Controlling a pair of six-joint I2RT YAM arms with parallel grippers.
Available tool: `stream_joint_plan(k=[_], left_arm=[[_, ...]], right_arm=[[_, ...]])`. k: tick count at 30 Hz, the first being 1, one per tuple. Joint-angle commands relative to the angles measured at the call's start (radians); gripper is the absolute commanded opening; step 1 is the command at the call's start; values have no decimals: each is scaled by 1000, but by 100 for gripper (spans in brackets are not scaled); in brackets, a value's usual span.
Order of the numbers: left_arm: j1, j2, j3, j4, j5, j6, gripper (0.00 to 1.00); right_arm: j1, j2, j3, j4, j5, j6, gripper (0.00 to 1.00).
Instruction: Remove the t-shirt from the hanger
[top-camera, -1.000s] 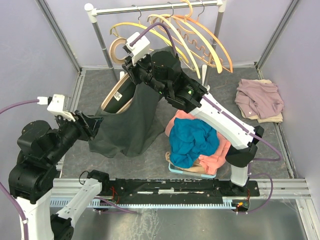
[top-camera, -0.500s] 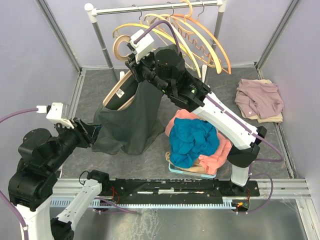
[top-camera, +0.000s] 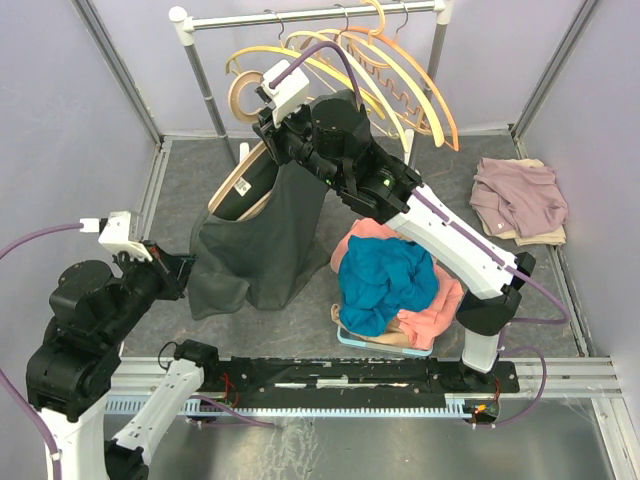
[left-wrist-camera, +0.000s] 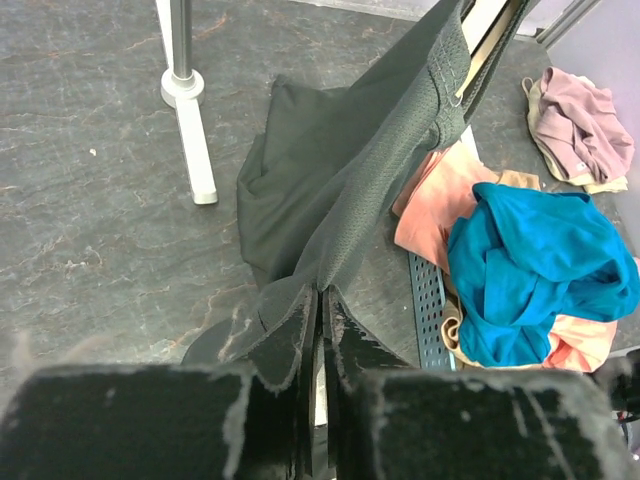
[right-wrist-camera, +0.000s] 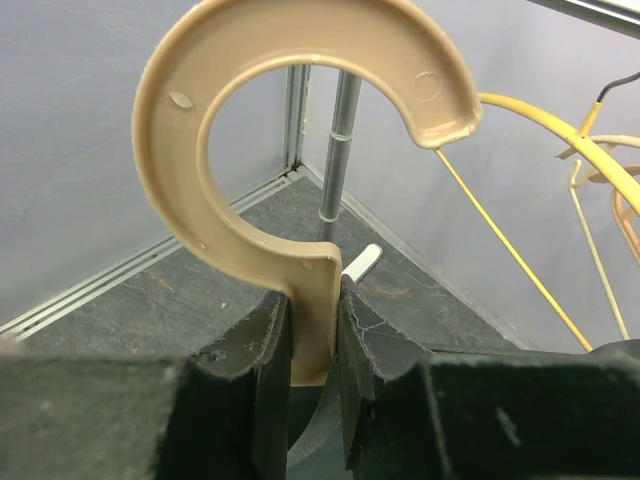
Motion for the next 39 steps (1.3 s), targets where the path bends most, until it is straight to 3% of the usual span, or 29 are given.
stream_joint_plan(k=[1, 15, 39], left_arm=[[3, -17, 1, -9, -27, -47, 6], [1, -44, -45, -133, -152, -92, 3], [2, -116, -73, -236, -171, -130, 3]], right_arm=[[-10, -71, 10, 94, 4, -14, 1], [-23, -61, 20, 97, 27, -14, 1], [-34, -10, 94, 82, 60, -13, 1]])
